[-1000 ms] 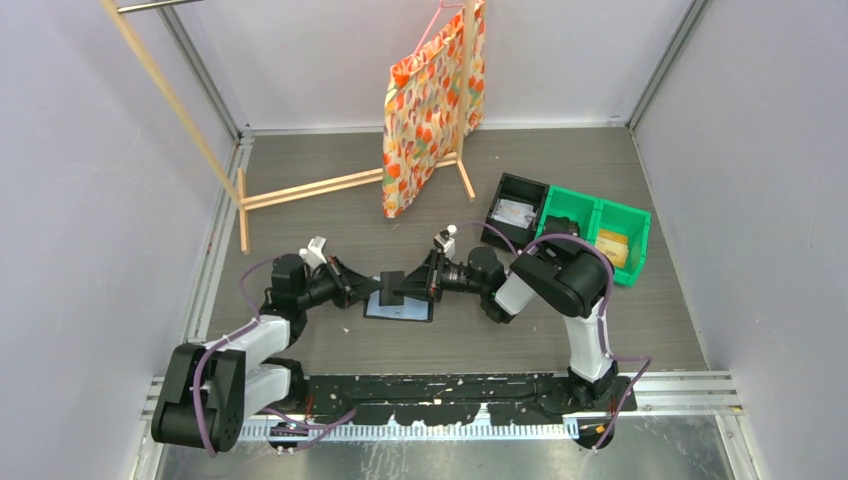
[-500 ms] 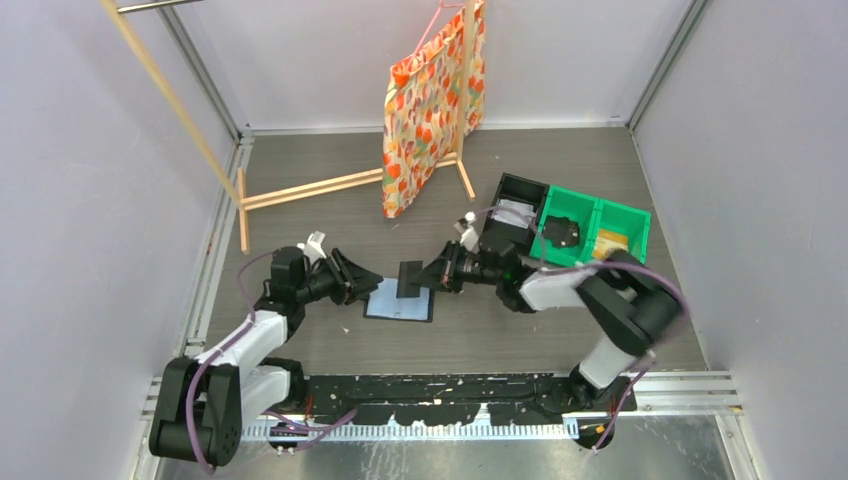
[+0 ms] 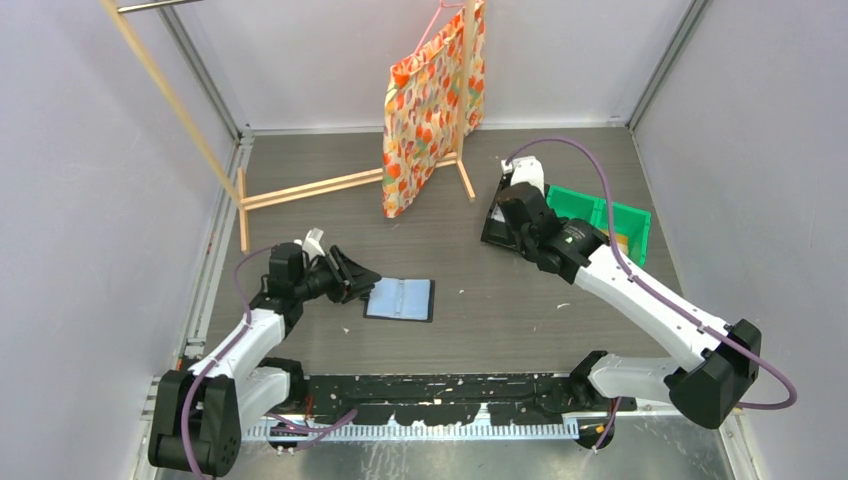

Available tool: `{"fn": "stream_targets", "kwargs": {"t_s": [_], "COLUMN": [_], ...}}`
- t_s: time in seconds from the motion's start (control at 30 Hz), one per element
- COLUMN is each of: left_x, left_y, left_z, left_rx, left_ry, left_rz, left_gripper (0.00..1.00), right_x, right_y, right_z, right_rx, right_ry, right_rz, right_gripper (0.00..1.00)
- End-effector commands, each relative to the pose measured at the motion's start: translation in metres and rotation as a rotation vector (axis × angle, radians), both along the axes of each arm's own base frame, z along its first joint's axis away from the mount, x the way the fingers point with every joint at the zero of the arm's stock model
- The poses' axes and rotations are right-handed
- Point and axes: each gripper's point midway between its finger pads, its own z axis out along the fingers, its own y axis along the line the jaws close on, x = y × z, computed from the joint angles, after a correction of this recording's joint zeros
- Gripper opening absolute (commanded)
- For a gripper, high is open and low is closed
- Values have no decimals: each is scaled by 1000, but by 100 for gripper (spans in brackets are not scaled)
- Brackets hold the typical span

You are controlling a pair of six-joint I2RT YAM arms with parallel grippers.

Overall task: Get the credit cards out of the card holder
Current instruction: Place the credit card in the storage box.

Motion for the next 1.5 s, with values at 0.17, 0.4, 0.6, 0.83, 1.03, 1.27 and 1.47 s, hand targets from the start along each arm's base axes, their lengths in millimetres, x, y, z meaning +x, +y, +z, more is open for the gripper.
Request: {"fn": "stream_targets", "kwargs": {"t_s": [0.17, 0.4, 0.6, 0.83, 1.03, 1.27, 1.47], "left_x": [2, -1, 0, -1, 1, -3, -1], "left_y": [-3, -5, -6, -6, -6, -5, -5], "left_z": [4, 2, 1, -2, -2, -1, -2], "left_rx": [-16, -33, -46, -52, -56, -46, -44], "left_ry": [-15, -2, 1, 4, 4, 1, 2], "left_rz": [-20, -26, -27, -23, -23, -21, -19], "left_gripper": [42, 41, 41, 40, 40, 40, 40], "right_x": [19, 44, 57, 72, 87, 100, 104], "right_y": [-121, -112, -121, -136, -147, -159, -167], "right_z": [6, -41, -60, -62, -77, -90, -100], "right_rx": [-997, -1230, -1161, -1088, -1007, -966, -936], "right_ry": [-80, -124, -120, -91, -70, -44, -31], "right_rz": [-122, 274, 388, 429, 422, 407, 380], "right_gripper": [1, 1, 1, 1, 1, 1, 1]}}
